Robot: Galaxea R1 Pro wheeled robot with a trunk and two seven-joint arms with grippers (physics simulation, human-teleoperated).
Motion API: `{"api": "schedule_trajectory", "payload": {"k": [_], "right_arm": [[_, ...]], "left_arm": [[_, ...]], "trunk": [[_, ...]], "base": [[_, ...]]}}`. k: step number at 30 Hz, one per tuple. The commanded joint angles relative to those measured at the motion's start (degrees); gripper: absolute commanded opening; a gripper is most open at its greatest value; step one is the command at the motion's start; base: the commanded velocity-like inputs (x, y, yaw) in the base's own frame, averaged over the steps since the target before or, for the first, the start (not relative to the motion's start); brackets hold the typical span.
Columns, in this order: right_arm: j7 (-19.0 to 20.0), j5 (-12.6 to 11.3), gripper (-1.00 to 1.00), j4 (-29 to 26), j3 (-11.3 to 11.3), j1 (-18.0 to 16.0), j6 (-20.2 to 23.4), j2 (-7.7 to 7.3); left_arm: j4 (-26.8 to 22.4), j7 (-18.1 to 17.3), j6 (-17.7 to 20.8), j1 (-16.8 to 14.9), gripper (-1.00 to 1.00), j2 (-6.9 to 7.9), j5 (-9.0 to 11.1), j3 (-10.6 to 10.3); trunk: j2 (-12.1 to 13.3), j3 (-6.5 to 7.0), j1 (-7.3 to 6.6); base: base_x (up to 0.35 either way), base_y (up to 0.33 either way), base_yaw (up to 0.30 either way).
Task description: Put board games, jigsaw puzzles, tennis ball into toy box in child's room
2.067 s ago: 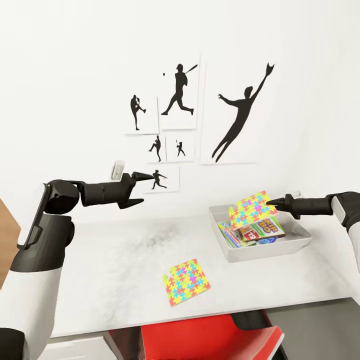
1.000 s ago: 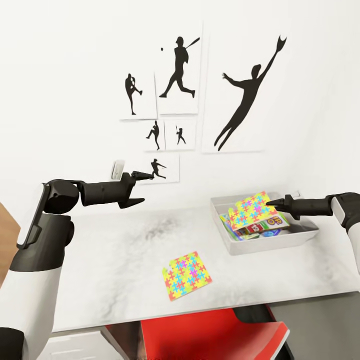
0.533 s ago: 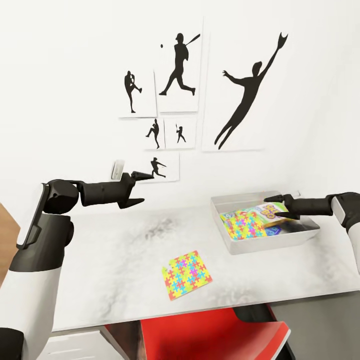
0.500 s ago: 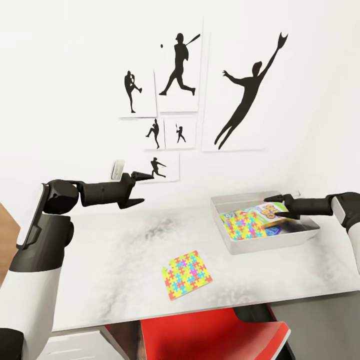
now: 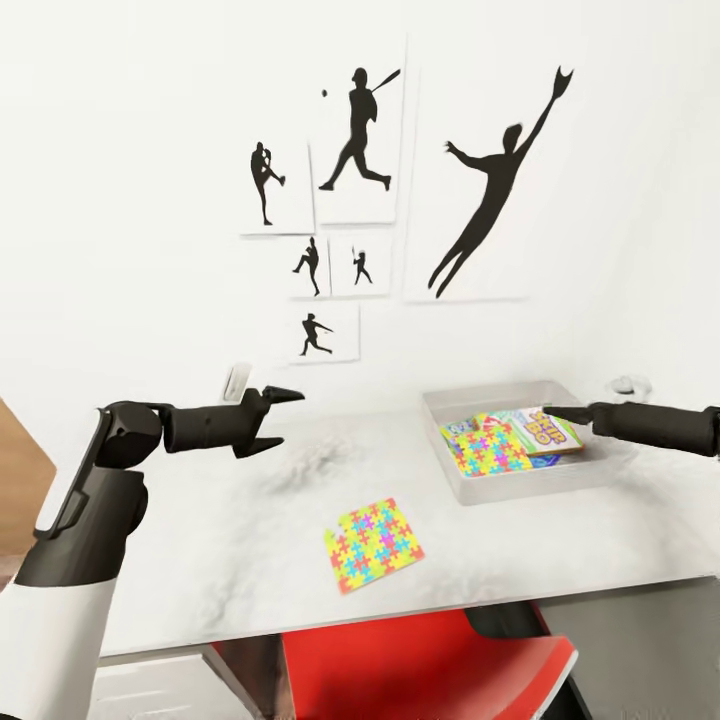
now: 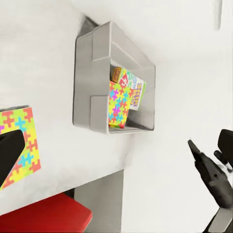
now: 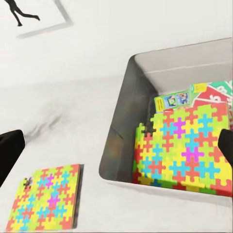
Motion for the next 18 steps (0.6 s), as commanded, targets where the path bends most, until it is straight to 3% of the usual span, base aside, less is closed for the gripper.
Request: {"api": "schedule_trajectory", "payload": {"k": [1, 4, 10, 13, 18], "right_arm": [[0.69, 0.72, 1.0, -1.79, -0.06, 1.04, 0.39, 1.25], [0.9, 1.11, 1.0, -4.75, 0.07, 3.69, 0.39, 4.42], [0.82, 1.23, 1.0, -7.73, 0.26, 7.08, 0.39, 6.29], [0.51, 1.35, 1.0, -8.12, 0.19, 9.33, 0.39, 10.77], [-0.85, 1.4, 1.0, -9.66, 0.22, 12.97, -4.06, 14.44]], "left_arm": [[0.03, 0.59, 0.18, 0.13, 1.0, 0.03, 0.36, 0.01], [0.06, 0.58, 0.45, 0.45, 1.0, 0.08, 0.17, 0.09], [-0.03, 0.58, 0.58, 1.19, 1.0, 1.4, 0.09, 0.14], [-0.35, 0.42, 0.88, 1.46, 1.0, 3.71, 0.2, 0.37], [-0.46, -2.25, 1.08, 3.22, 1.0, 5.73, 0.28, 0.85]], "trunk": [[-0.07, -0.08, -0.01], [-0.07, -0.08, -0.01], [-0.07, -0.08, -0.01], [-0.07, -0.08, -0.01], [-0.07, -0.08, -0.01]], "base": [[-0.244, 0.06, 0.0], [-0.286, 0.116, 0.0], [-0.174, 0.111, 0.0], [-0.029, 0.02, 0.0], [-0.007, 0.005, 0.0]]}}
